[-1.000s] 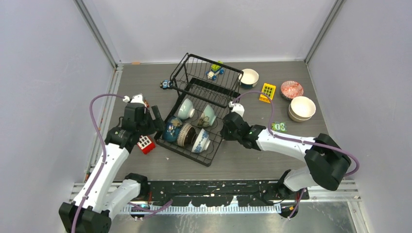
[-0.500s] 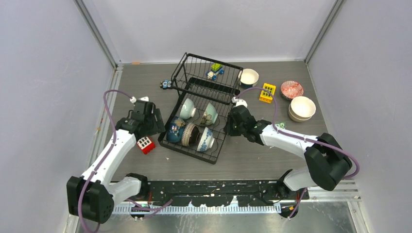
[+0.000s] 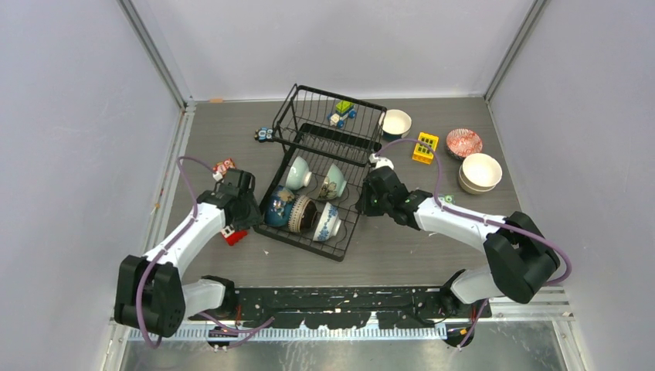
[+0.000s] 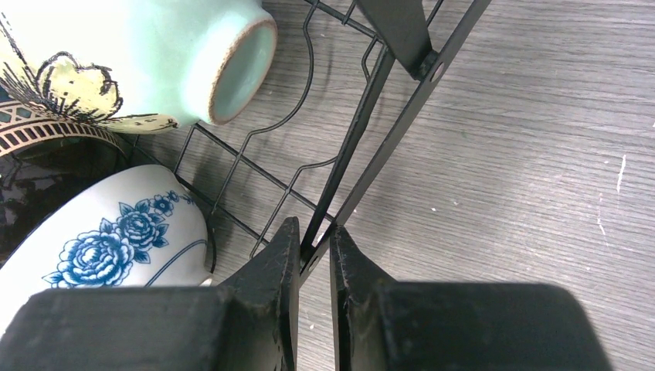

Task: Unload the bowls from the dish rack
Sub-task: Adjust the dish rack at the center of the board.

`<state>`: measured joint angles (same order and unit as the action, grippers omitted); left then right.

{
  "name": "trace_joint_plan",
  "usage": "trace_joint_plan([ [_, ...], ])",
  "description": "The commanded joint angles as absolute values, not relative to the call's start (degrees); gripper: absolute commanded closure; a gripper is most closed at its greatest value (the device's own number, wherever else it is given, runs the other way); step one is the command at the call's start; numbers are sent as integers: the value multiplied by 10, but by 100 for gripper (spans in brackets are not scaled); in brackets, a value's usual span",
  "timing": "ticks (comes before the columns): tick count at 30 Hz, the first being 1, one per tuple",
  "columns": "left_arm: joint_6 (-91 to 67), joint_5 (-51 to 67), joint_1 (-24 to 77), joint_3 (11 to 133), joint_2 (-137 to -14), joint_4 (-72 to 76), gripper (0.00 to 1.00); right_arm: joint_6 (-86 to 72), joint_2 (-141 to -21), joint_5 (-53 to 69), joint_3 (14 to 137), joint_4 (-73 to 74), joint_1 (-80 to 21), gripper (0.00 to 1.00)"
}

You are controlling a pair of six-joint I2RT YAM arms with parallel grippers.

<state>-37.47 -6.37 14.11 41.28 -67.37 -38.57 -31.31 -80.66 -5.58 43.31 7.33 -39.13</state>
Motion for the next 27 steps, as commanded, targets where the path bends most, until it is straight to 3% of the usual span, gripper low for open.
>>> trace_joint_plan([
  [1,-414,-47,137,396,-669,-345,64,-281,-814,-49,454,80,-387,99],
  [11,-461,-55,190,362,-607,-338,99,-288,-877,-53,503,58,-374,99],
  [27,-574,-93,287,299,-527,-320,100,-270,-973,-39,591,71,-368,99],
])
